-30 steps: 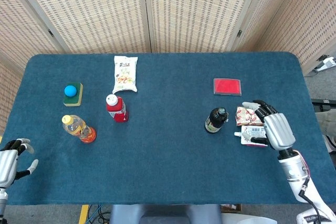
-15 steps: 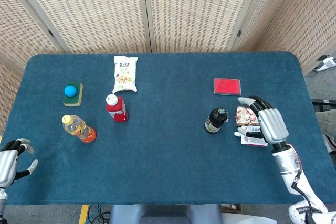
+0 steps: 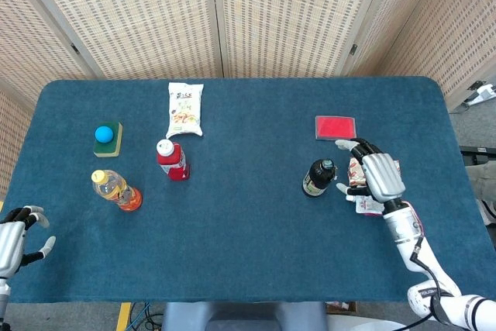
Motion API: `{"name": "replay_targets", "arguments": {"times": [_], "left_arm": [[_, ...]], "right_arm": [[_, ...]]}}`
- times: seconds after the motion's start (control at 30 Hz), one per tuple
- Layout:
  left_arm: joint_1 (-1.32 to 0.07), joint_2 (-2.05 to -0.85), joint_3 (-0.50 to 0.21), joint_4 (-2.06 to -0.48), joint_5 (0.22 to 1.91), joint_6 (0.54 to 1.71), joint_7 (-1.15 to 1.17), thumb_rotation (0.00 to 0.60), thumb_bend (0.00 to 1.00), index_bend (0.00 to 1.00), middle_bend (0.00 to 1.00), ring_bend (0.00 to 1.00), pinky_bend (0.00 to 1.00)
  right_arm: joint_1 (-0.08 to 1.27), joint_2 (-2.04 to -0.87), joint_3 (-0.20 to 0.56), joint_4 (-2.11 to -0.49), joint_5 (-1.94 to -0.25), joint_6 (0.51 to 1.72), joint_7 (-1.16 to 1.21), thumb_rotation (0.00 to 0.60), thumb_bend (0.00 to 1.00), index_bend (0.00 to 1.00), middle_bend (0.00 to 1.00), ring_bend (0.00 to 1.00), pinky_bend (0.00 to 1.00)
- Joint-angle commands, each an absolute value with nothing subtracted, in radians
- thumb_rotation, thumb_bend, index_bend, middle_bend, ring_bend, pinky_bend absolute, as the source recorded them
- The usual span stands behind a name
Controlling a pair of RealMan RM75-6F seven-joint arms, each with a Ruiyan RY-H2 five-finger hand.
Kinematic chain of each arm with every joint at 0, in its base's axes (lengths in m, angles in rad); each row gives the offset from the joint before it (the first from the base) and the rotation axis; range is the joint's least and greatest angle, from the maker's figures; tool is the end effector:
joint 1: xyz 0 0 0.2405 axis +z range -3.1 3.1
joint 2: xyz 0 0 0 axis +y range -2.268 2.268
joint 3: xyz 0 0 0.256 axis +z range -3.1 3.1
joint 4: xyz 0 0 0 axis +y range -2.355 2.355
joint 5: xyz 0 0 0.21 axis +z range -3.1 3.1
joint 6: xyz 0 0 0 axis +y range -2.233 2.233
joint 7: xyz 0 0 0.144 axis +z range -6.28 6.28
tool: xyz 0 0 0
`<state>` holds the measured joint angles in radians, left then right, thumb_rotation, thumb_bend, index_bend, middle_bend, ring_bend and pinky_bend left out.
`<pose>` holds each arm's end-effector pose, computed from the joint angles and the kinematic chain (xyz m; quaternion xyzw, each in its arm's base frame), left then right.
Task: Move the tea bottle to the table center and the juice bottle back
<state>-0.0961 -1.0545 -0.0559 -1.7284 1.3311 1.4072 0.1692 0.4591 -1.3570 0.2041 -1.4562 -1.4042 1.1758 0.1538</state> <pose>-0.3162 0.1822 0.1671 -0.5859 -0.4104 -0.3068 0.6278 -0.2333 -0.3175 0.0820 0.6178 -0.4265 0.4880 0.4453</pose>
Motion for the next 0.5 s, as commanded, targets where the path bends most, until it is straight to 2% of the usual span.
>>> {"name": "replay_targets", "arguments": {"times": [0.03, 0.2, 0.5], "left_arm": [[-0.097, -1.053, -0.056, -1.73, 1.33, 1.406, 0.17, 0.6, 0.27, 0.49, 0.31, 0.24, 0.48], [-0.098, -1.052, -0.055, -1.733, 1.325, 1.4, 0.174, 0.6, 0.27, 0.49, 0.31, 0.24, 0.48], [-0.099, -1.049, -0.054, -1.739, 1.32, 1.396, 0.177, 0.6, 0.27, 0.49, 0.31, 0.25, 0.48]], "right_arm": [[0.469, -1.37, 0.201, -1.443, -1.401, 1.163, 0.163, 0.6, 0.1, 0.23, 0.23, 0.16, 0.29], [0.486, -1.395, 0.197, -1.415, -1.411, 1.146, 0.225, 0.6, 0.05, 0.21, 0.16, 0.14, 0.29], [0.512, -1.435, 0.187, -1.354, -1.414, 1.112, 0.301, 0.6, 0.04, 0.19, 0.15, 0.13, 0.29]]}}
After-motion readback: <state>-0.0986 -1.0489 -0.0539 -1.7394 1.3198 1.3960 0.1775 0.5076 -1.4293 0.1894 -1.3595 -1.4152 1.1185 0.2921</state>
